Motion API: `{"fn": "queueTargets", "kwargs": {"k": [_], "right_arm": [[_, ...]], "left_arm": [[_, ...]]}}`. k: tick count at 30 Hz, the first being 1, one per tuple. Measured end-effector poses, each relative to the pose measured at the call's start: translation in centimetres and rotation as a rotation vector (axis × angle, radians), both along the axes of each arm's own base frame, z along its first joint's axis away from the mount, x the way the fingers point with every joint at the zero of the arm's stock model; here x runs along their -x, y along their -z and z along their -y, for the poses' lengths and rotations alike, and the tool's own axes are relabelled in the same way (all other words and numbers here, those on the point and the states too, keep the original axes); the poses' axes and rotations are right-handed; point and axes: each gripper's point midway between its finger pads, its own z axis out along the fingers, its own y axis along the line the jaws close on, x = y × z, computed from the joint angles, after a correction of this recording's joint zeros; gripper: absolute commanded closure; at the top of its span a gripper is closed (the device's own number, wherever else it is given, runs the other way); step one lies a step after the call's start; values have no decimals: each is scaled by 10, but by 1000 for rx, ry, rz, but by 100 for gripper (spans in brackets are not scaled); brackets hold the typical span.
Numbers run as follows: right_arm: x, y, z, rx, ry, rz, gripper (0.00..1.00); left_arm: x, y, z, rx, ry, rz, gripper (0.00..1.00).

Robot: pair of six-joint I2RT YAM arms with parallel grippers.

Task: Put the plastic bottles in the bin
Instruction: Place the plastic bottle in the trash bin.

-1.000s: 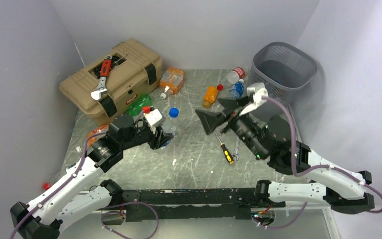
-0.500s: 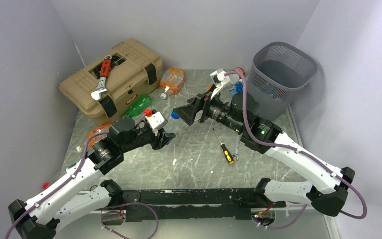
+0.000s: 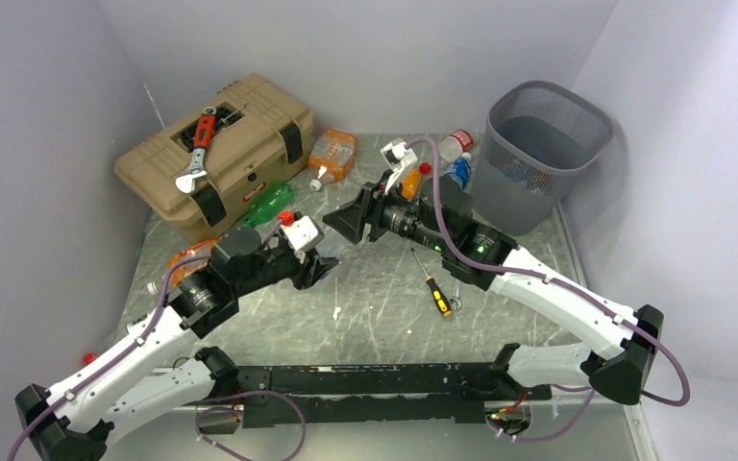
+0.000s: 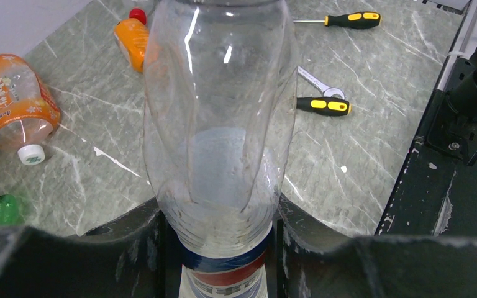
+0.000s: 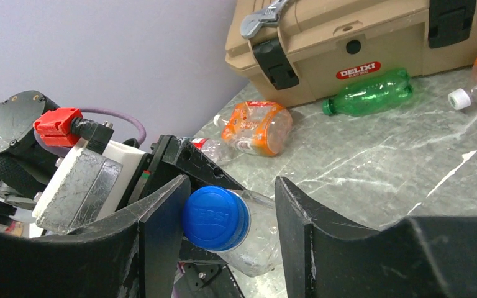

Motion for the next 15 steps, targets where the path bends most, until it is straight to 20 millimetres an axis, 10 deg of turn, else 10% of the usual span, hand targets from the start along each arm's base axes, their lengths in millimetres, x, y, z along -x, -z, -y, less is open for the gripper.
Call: {"fn": "queueTargets", "kwargs": {"k": [15], "right_arm": [[-2,15,-5,-5,-2,-28,44]], "left_arm": [[-1,1,-1,-7,-15,2,83]]}}
